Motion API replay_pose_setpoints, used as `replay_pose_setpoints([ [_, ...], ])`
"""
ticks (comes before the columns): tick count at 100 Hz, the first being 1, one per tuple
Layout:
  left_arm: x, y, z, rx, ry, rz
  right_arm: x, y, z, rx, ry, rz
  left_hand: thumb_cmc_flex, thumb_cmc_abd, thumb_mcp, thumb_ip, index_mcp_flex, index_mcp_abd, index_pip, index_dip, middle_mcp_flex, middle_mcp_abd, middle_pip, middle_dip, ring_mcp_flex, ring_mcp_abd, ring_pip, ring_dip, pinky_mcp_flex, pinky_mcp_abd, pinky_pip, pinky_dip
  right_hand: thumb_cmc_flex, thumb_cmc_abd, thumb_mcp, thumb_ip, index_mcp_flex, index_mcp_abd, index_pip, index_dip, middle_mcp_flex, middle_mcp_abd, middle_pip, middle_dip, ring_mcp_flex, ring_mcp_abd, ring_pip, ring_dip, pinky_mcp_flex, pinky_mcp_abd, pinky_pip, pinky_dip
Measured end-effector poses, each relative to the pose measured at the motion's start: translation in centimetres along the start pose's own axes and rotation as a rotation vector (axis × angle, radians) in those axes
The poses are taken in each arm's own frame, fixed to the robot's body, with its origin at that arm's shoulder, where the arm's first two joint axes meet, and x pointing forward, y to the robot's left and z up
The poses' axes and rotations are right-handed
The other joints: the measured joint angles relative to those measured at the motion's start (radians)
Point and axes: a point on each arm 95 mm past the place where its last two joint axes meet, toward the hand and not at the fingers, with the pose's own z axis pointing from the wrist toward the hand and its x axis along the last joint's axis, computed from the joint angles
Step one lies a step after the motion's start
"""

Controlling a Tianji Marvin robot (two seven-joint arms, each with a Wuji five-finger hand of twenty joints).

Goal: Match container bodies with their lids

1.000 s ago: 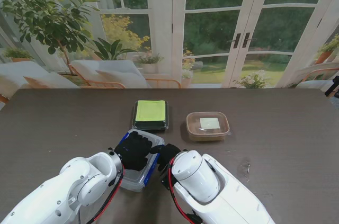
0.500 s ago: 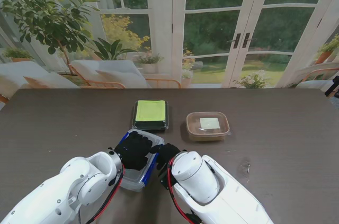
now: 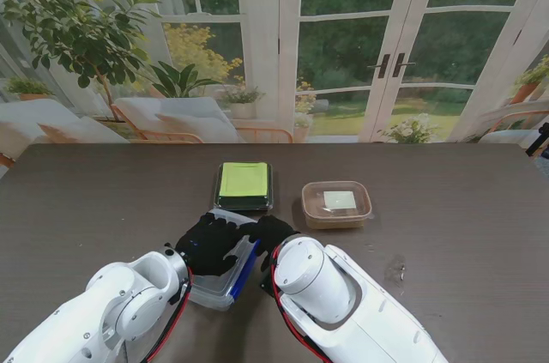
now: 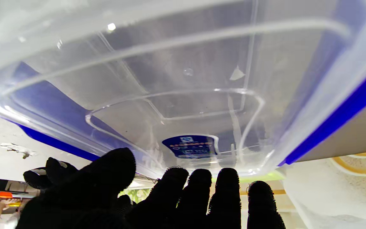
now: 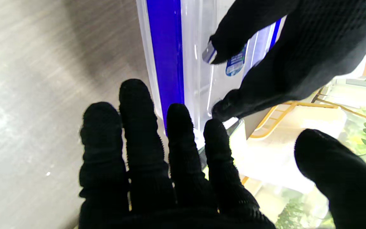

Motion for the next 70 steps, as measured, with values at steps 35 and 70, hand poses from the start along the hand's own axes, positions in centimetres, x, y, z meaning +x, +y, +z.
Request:
replay_pose_setpoints([
  [35, -1.3, 0.7, -2.5, 0.071, -0.056, -0.064, -1.0, 1.2, 0.1, -0.048, 0.045, -0.089, -0.001, -0.043, -0.244, -0.05, 0.044, -0.102, 0.078, 0.033, 0.087, -0.018, 0.117, 0.015, 0.017, 0.026, 0.015, 0.001, 0.01, 0.0, 0.0, 0.0, 0.0, 0.0, 0.0, 0.0, 0.001, -0.019, -0.093, -0.057, 0.001, 0.0, -0.002, 0.0, 0.001, 0.0, 0.0, 0.0, 0.0, 0.0, 0.0, 0.0],
  [70, -2.5, 0.7, -4.9, 0.156, -0.163, -0.135, -2.7, 1.8, 0.5, -0.047, 0.053, -0.17, 0.013, -0.043, -0.265, -0.05, 0.056, -0.103, 0.084, 0.035, 0.122, 0.007, 0.129, 0.028, 0.042, 0.05, 0.031, 0.004, 0.035, 0.019, 0.0, 0.0, 0.0, -0.038, 0.0, 0.0, 0.079, -0.043, -0.136, -0.074, 0.028, 0.0, -0.016, 0.0, 0.014, 0.0, 0.0, 0.0, 0.0, 0.001, 0.0, 0.0],
])
